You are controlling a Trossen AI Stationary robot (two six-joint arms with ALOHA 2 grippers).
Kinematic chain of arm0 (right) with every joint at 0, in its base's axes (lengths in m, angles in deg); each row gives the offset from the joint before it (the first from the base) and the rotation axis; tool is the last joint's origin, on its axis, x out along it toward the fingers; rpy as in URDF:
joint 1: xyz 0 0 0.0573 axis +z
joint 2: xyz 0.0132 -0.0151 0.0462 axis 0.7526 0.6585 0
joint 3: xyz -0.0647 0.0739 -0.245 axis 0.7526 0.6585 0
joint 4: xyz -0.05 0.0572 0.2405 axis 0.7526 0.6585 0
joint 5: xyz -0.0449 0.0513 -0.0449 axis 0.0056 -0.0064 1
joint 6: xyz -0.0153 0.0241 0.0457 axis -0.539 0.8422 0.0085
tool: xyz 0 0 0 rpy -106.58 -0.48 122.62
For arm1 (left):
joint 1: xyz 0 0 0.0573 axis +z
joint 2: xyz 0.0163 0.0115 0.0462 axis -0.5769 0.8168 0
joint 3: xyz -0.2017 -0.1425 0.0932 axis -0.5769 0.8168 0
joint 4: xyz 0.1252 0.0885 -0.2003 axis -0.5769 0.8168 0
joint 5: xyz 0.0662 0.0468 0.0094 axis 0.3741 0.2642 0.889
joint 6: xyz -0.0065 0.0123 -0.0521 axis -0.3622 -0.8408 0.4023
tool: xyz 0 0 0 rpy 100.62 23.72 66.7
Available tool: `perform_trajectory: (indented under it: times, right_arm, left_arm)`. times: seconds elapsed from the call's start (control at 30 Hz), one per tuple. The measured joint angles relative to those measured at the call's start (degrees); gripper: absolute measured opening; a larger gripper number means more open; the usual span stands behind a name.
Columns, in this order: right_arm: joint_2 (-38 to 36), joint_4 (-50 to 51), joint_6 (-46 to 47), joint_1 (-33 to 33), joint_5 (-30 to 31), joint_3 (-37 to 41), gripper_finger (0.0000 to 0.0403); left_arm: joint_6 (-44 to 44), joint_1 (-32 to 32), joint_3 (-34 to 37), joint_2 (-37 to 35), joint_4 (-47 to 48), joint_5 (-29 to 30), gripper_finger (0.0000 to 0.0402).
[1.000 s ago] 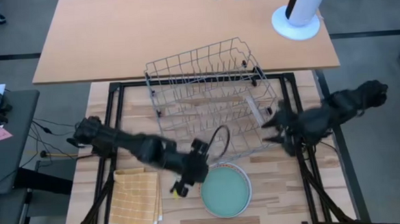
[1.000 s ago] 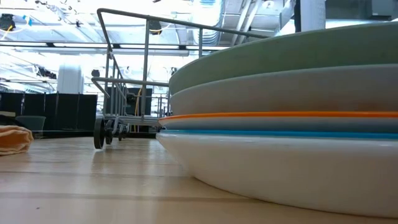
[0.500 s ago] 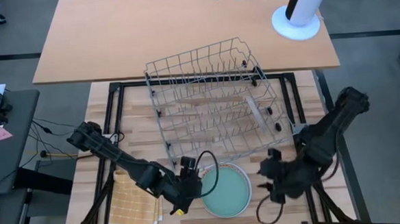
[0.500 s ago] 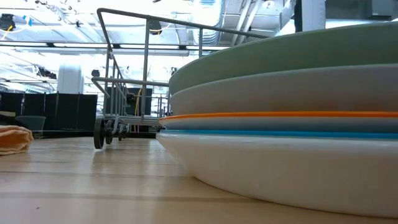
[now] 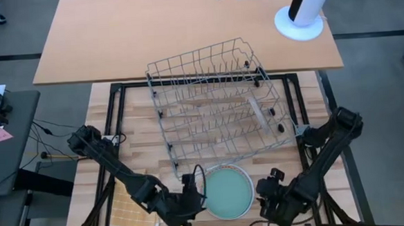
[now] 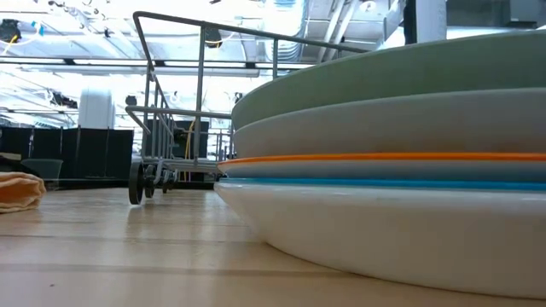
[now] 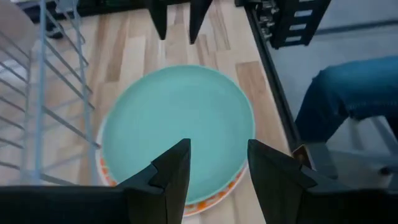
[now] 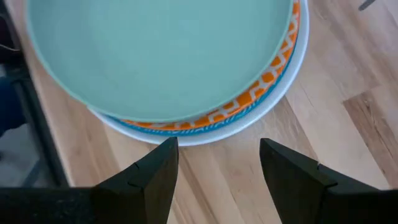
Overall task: Sort dishes
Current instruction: Put the green plate in the dish rack
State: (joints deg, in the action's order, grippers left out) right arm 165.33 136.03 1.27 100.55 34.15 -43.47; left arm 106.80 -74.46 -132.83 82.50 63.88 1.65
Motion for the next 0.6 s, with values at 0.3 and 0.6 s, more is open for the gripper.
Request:
perform_trajectory:
  times: [0.3,0.6]
  right_arm:
    - [1.59,-0.55,-1.15,1.08,6.01,-0.02,0.0228]
    - [1.57,-1.5,-1.57,3.51,13.41,-0.04,0.0226]
  left_arm:
    - [2.81,-4.05,8.94,0.04,-16.55,8.14,0.0152]
    - [6.21,-5.93,14.26,0.02,-22.75,12.76,0.0152]
